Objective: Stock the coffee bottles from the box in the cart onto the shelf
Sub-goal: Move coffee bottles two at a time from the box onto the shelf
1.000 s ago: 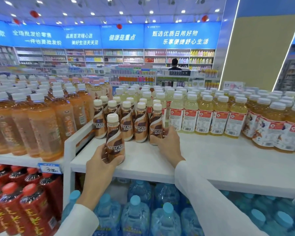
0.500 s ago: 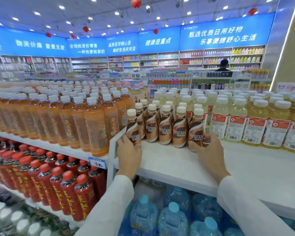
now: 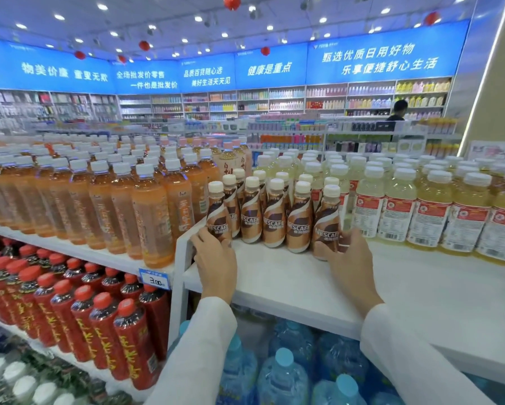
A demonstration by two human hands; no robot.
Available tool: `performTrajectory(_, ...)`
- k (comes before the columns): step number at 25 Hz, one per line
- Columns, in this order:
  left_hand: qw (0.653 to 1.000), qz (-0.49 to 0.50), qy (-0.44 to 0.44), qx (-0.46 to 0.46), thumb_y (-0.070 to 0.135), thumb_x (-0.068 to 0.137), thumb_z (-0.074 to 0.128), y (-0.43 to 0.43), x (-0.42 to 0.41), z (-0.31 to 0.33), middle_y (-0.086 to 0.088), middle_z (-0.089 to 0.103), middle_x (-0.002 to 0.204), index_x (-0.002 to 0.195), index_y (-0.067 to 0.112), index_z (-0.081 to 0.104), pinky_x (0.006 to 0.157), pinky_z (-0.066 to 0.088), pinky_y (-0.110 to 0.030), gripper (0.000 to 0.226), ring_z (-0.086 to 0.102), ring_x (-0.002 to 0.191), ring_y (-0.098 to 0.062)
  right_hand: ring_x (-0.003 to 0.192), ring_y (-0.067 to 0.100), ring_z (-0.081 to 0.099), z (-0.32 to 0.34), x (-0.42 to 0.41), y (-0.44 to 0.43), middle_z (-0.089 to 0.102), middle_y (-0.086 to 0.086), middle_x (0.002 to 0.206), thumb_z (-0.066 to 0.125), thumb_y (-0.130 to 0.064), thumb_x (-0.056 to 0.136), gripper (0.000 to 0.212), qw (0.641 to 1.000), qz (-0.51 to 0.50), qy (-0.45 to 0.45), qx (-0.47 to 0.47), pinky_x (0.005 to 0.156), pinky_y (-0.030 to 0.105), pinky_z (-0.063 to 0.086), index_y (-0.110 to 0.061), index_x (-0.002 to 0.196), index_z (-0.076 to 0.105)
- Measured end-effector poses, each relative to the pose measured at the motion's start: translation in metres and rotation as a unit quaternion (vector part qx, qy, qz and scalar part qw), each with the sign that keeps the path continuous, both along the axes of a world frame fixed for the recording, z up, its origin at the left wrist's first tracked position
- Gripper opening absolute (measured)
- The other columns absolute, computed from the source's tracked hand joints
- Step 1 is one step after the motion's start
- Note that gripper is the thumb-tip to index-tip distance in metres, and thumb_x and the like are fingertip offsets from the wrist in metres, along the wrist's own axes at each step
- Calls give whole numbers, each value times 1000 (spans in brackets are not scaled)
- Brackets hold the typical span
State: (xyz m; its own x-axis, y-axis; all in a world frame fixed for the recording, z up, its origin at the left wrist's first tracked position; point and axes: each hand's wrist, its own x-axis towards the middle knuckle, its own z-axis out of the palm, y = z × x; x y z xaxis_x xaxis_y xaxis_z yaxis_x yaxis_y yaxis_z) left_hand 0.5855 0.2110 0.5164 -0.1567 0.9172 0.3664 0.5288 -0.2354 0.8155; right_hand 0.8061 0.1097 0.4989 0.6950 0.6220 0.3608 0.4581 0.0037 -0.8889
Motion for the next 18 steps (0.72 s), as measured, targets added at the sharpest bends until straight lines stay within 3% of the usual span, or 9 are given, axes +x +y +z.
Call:
performTrajectory(13, 1000, 2, -10, 4, 19, 97, 62, 9, 2, -10, -14, 36, 154, 148, 7, 34, 114, 35, -48, 59, 38, 141, -35, 108, 20, 58, 6, -7, -2, 56, -2, 118, 79, -37, 83, 48, 999, -15, -20, -24, 97, 41, 50, -23, 118, 48)
performTrajectory(18, 1000, -17, -8, 2, 24, 96, 63, -1, -4, -14, -16, 42, 148, 146, 5, 37, 112, 35, -44, 59, 43, 135, -35, 114, 21, 56, 8, -8, -5, 54, 1, 126, 79, -38, 82, 59, 999, -8, -4, -32, 101, 42, 49, -21, 128, 47)
